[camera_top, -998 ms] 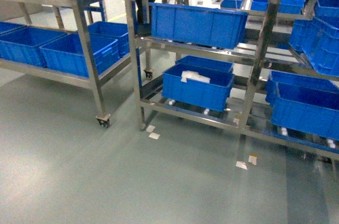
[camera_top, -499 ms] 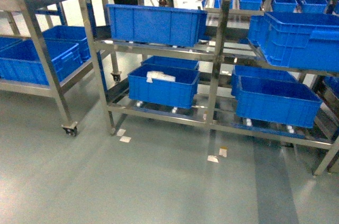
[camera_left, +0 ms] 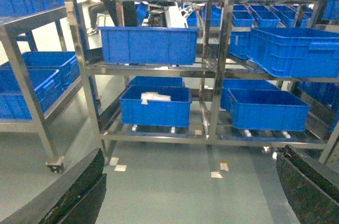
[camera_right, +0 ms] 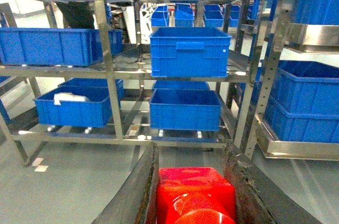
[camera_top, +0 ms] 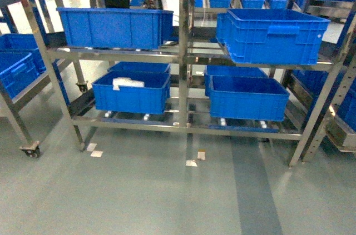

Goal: Pick red block from blue box to shelf

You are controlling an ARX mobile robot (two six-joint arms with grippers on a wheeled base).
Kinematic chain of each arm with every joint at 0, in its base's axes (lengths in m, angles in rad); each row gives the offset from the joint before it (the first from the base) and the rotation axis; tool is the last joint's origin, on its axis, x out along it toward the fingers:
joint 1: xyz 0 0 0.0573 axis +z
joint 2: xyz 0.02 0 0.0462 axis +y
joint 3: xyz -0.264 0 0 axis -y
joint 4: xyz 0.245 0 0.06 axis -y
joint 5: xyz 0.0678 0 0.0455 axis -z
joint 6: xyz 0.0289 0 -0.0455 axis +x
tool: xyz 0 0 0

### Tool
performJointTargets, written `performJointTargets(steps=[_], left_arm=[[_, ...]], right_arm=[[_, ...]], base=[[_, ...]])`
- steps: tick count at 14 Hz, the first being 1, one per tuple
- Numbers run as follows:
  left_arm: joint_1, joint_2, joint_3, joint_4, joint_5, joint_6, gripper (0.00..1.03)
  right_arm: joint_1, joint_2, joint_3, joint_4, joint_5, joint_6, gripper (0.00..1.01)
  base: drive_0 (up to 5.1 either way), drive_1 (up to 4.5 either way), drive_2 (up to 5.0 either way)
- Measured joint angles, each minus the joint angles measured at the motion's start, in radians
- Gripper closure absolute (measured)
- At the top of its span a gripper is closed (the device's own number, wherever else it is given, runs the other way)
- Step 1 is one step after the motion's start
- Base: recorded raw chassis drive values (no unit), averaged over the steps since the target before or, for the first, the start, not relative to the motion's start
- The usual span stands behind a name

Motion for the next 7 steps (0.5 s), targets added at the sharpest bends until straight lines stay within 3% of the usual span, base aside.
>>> performJointTargets(steps=[7], left_arm=[[-0.001, 0.0, 0.0, 0.0, -0.002, 0.0, 0.05]], right_arm=[[0.0, 0.0, 0.0, 0.005, 0.0, 0.0, 0.72]], base=[[-1.5, -1.52, -1.5]])
